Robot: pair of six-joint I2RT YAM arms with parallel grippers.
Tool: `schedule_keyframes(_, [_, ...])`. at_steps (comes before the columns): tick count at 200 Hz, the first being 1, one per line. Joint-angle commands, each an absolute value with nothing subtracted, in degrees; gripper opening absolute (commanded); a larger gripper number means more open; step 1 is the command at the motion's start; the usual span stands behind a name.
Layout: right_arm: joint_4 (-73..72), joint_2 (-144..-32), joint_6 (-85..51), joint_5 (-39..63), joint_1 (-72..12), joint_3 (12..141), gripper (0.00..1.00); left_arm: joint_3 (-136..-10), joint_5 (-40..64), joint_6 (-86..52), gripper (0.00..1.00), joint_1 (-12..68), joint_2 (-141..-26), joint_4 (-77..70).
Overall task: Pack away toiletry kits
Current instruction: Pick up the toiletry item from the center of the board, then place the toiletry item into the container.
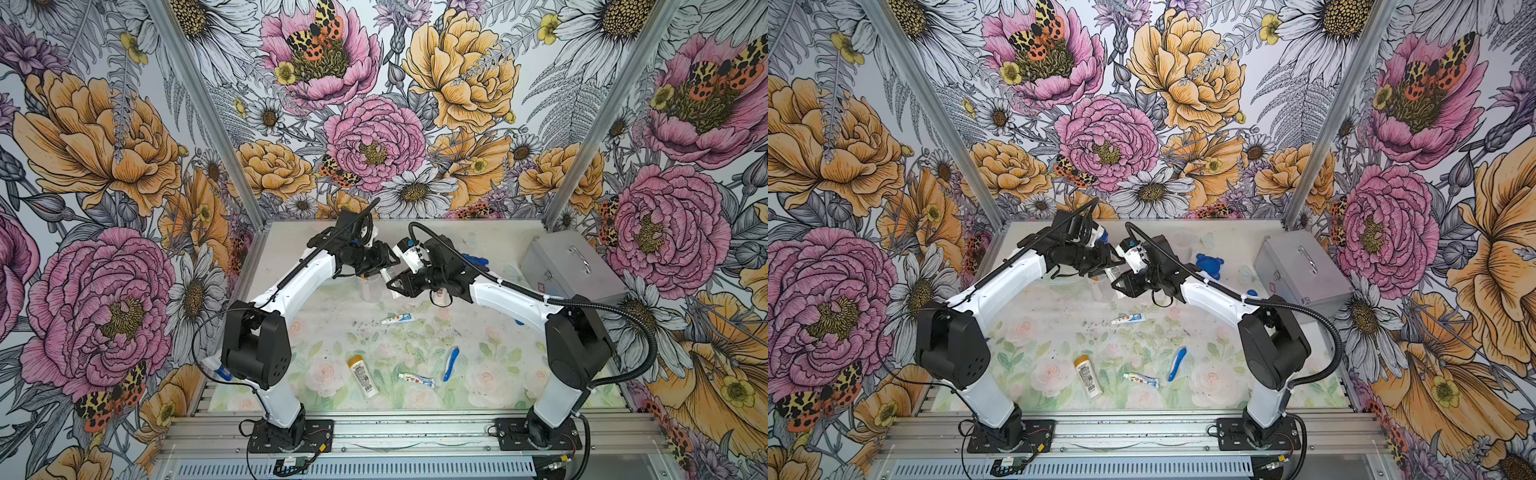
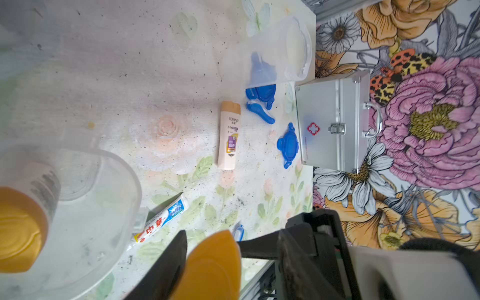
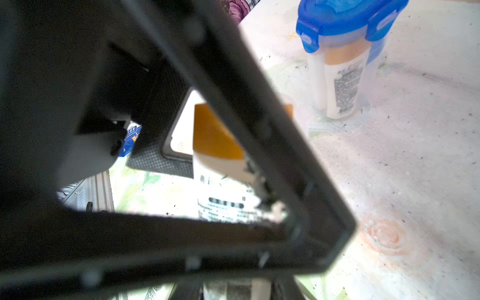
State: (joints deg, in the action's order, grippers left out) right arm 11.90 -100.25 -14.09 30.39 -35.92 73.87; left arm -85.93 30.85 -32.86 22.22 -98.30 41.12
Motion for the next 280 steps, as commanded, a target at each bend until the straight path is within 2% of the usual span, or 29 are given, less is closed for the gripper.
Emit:
schedule_keyframes(1, [8.2, -98.3, -14.3, 32.7, -36.6, 75.7, 0.28, -86.2, 33.4, -32.4, 0.42, 22.6, -98.0, 39.8])
schedule_keyframes(31, [8.1, -98.4, -14.6, 32.6, -36.7, 75.7, 0.29, -84.8, 34.0, -32.3, 0.24, 21.4, -96.9, 39.5])
schedule_keyframes(51, [8.2, -98.6, -14.9, 32.0, -36.7, 76.0, 0.35, -84.8, 34.3, -31.9, 0.17, 20.3, -96.2, 39.5])
schedule_keyframes(65, [8.5, -98.7, -15.6, 30.4, -36.7, 76.3, 0.43, -85.1, 33.8, -31.3, 0.14, 19.2, -95.4, 39.5])
schedule_keyframes(85, [10.3, -97.9, -15.4, 28.1, -36.7, 76.4, 0.68, -86.0, 31.5, -29.7, 0.12, 17.8, -93.7, 39.5])
schedule_keyframes(110, [13.5, -95.9, -14.3, 24.7, -36.6, 75.1, 0.75, -86.7, 24.5, -25.7, 0.1, 17.3, -90.5, 39.5])
schedule_keyframes(145, [17.3, -92.9, -12.6, 21.6, -36.2, 72.3, 0.77, -86.7, 8.2, -19.7, 0.08, 19.4, -87.6, 39.4])
schedule_keyframes(166, [19.1, -92.5, -11.4, 20.6, -36.0, 72.0, 0.76, -87.1, 2.1, -17.8, 0.07, 20.6, -88.1, 39.2])
schedule_keyframes(197, [20.7, -93.5, -10.6, 20.4, -35.6, 72.0, 0.75, -86.7, -3.2, -15.2, 0.07, 22.9, -88.8, 37.6])
schedule_keyframes(249, [21.3, -94.3, -10.7, 21.7, -35.5, 70.5, 0.74, -85.2, -6.3, -13.8, 0.07, 25.3, -91.2, 33.3])
schedule_keyframes(280, [24.4, -96.4, -10.3, 18.8, -35.2, 71.5, 0.72, -84.4, -9.2, -12.0, 0.07, 27.9, -93.1, 32.0])
